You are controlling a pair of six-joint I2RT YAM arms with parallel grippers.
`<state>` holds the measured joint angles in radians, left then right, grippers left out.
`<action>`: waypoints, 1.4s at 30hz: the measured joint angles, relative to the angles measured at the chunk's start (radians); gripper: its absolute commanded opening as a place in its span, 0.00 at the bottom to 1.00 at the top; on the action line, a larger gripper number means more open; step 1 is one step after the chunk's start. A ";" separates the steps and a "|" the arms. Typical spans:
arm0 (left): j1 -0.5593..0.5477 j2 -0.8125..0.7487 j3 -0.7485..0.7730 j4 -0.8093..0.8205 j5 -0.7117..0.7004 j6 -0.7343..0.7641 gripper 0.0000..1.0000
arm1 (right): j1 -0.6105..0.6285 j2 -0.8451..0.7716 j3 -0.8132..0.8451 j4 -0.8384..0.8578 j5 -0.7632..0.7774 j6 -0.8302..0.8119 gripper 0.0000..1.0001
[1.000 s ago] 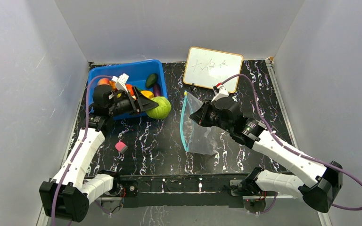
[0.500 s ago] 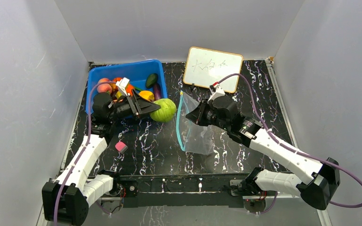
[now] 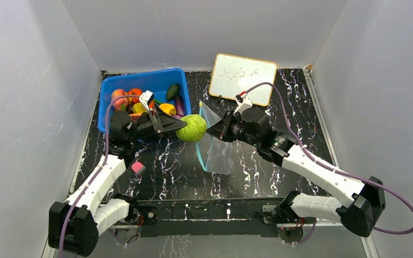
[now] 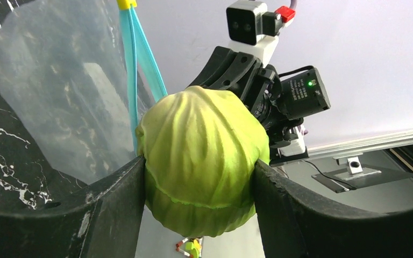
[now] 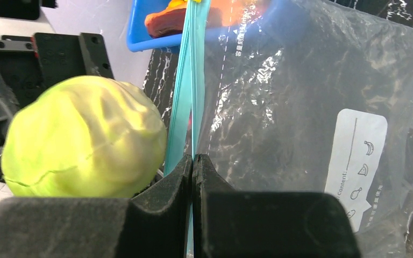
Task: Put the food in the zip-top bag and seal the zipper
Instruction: Place the fake vegetable in the zipper food storage bag.
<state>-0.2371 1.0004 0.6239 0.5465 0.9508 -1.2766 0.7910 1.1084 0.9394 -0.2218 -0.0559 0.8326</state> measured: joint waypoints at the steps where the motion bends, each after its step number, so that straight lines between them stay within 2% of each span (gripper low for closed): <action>1: -0.007 0.005 -0.003 0.008 0.000 -0.008 0.38 | 0.000 0.004 0.002 0.010 -0.005 0.003 0.00; 8: -0.031 0.013 -0.005 -0.027 -0.014 0.042 0.34 | 0.000 0.013 0.007 0.036 -0.027 0.009 0.00; 18: -0.042 -0.008 0.085 -0.341 -0.120 0.293 0.31 | -0.006 0.013 0.007 0.029 -0.026 0.008 0.00; 27: -0.055 -0.001 0.153 -0.521 -0.209 0.440 0.31 | -0.006 0.028 0.022 0.043 -0.050 0.008 0.00; 42: -0.084 0.044 0.191 -0.639 -0.310 0.526 0.33 | -0.005 0.092 0.047 0.143 -0.146 0.035 0.00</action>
<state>-0.3214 1.0443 0.8150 -0.0921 0.6411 -0.7506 0.7856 1.2007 0.9863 -0.0788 -0.2024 0.8680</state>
